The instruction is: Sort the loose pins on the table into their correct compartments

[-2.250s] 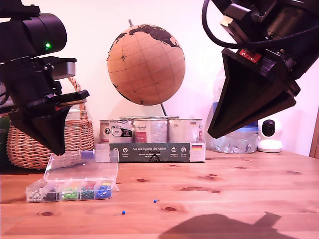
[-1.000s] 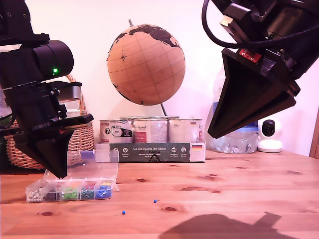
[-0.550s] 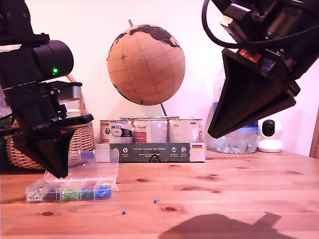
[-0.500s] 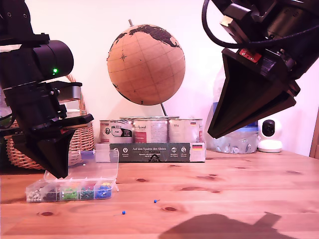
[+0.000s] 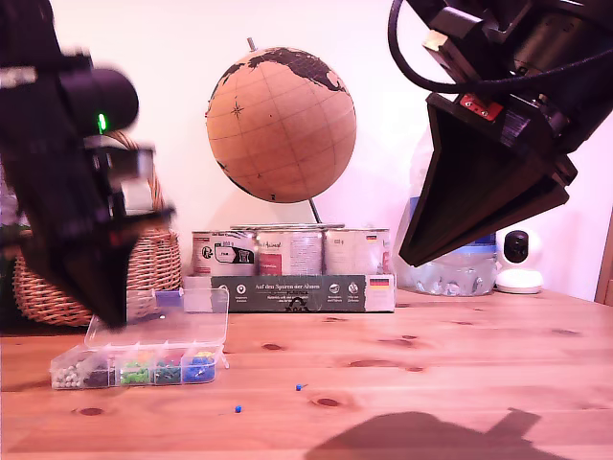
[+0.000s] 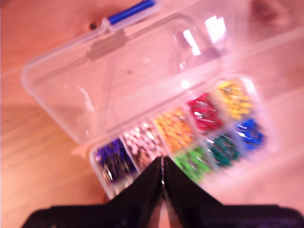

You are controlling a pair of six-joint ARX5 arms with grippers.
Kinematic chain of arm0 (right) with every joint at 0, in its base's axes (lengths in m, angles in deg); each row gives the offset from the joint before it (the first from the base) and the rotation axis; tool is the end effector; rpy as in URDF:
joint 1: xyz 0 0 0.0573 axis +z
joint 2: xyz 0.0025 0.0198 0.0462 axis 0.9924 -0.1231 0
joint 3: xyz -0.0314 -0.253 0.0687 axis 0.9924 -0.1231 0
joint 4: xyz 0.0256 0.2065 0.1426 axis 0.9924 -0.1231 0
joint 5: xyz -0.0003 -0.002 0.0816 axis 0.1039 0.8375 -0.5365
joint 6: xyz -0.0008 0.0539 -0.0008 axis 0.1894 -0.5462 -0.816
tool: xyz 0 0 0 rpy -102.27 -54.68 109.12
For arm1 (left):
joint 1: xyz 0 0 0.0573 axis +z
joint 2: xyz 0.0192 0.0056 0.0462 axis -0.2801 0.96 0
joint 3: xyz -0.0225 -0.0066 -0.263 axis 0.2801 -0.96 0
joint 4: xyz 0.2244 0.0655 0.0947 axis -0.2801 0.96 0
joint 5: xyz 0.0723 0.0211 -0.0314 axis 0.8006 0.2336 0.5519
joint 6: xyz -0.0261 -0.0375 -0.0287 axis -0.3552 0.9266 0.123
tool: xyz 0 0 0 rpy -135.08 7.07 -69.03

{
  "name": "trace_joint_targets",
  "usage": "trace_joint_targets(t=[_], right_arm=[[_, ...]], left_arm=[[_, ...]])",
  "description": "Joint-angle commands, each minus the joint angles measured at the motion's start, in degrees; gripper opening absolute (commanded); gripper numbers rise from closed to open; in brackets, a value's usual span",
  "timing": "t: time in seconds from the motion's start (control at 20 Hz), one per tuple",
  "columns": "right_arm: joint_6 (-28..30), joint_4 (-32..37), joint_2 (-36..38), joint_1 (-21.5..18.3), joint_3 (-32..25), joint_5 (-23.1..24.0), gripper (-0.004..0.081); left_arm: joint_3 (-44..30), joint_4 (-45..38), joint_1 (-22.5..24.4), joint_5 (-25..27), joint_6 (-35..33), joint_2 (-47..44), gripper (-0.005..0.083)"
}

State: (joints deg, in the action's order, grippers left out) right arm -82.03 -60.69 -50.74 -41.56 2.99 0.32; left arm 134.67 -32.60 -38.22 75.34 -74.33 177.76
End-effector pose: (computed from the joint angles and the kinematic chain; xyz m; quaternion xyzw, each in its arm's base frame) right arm 0.1585 0.1494 0.2119 -0.0886 0.4238 0.4168 0.7993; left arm 0.2829 -0.1174 0.1878 0.0437 0.5542 -0.1808 0.8113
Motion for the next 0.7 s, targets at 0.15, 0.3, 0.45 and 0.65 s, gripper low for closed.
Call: trace_joint_targets(t=[0.15,0.3,0.45,0.65], right_arm=[[-1.5,0.2,-0.4,0.3,0.0,0.0,-0.0012],[-1.5,0.4,-0.4,0.2,0.0,0.0,-0.0012],[-1.6,0.7,-0.4,0.2,0.0,0.0,-0.0012],[-3.0,0.7,-0.7,0.2,0.0,0.0,-0.0012]], left_arm=[[0.2,3.8,-2.4,-0.3,0.1,-9.1,-0.0021],[0.1,5.4,-5.0,-0.5,0.1,-15.2,-0.0021],[0.1,7.0,-7.7,-0.5,0.0,-21.5,-0.0021],[-0.4,7.2,-10.1,-0.5,-0.1,-29.7,-0.0021]])
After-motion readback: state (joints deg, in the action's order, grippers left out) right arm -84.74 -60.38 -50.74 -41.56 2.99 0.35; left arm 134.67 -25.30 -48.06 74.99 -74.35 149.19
